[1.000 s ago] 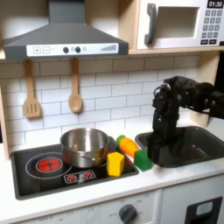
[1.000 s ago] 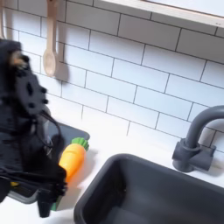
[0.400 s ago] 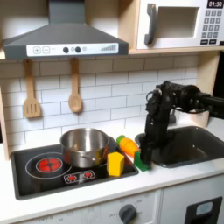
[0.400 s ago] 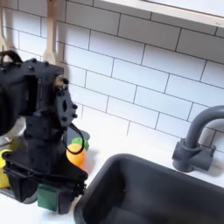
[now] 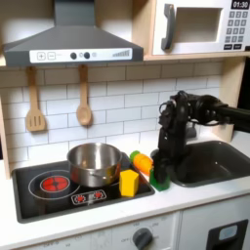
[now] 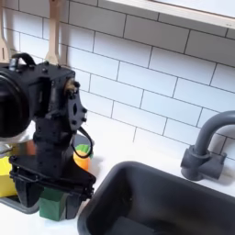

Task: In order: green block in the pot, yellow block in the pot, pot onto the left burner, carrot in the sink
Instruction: 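Put the green block in the pot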

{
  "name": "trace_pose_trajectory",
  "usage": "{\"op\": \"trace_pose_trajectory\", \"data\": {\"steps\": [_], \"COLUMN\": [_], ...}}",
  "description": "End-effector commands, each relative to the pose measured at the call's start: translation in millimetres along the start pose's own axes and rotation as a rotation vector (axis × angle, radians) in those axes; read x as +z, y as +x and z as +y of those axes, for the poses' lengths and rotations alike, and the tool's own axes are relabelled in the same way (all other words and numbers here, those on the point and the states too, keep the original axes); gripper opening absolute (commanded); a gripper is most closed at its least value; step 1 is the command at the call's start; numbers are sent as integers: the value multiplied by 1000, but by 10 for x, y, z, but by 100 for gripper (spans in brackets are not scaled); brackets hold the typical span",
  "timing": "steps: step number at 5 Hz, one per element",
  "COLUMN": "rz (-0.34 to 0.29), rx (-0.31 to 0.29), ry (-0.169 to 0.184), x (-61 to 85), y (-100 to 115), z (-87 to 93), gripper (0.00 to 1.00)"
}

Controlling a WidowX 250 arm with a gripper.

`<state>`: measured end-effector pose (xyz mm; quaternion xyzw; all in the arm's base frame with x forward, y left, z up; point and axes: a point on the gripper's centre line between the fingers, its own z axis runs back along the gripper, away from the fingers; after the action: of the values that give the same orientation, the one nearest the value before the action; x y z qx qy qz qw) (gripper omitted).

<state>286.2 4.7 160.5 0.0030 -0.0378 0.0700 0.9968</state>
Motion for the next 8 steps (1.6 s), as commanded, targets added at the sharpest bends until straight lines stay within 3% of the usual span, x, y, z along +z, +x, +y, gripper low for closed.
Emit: {"op": "trace_pose_trajectory", "data": {"steps": [1,3,5,7,8], "rz": [17,15,-2,-54,-68], "rx": [-5,3,12,-19,-24], "ry": [-5,-2,-38,-64,-64], "x": [-118,-227,-274,-225,-227], "y": [50,118,161,212,188], "z": [40,136,144,47,28], "gripper": [100,100,100,100,0]}}
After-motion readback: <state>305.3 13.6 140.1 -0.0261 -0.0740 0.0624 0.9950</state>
